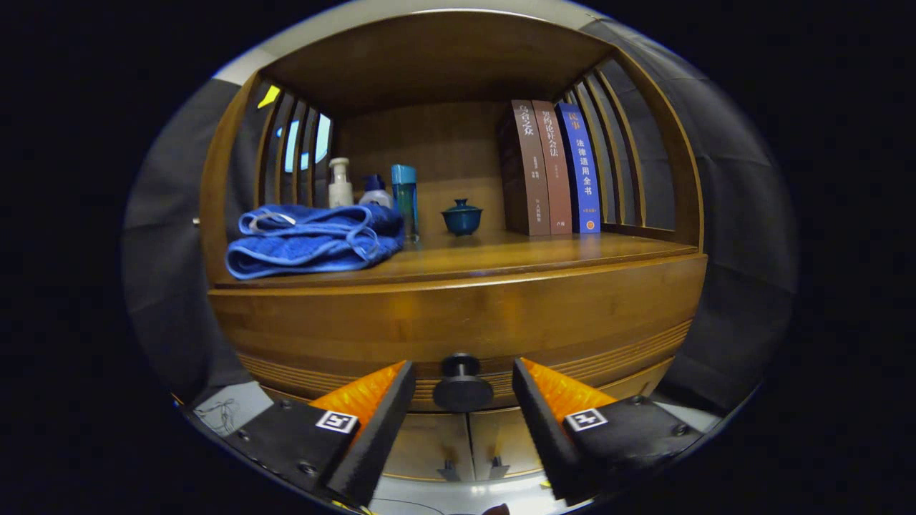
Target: Pull open the drawer, take out the items inside it, and place them on the countertop above the cabinet.
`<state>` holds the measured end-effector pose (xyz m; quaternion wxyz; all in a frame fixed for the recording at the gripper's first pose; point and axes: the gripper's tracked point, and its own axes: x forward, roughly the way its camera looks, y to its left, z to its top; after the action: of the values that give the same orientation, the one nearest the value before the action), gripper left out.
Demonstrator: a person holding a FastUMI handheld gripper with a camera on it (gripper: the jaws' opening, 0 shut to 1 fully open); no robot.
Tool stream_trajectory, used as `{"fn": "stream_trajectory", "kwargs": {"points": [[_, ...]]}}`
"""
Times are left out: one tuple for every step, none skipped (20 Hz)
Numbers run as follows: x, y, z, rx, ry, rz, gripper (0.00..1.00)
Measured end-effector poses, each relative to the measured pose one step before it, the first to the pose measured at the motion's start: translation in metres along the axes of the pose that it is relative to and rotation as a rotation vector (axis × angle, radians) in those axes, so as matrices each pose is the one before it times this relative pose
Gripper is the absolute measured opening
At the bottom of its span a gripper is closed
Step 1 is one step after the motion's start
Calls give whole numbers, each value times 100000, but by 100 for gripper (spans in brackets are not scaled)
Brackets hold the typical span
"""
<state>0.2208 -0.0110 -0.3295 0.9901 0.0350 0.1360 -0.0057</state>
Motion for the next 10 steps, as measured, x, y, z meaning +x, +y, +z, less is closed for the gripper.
{"fn": "stream_trajectory", "kwargs": {"points": [[404,581,-272,104,1655,2862,82],[306,95,-582,-414,2406,824,73],[-657,-31,320,-1245,-1081,-236,63],[-15,-37,-48,-1071,-127,136,53],[227,-62,-133,-1256,-321,473,45],[-135,66,382,-981,-671,153,38],[-46,-49,-113,-1036,-232,-69,38],[-168,-106,-32,460,114,-400,38],[-249,19,-26,634,197,-197,38],[-303,-50,-45,431,170,-95,38]]}}
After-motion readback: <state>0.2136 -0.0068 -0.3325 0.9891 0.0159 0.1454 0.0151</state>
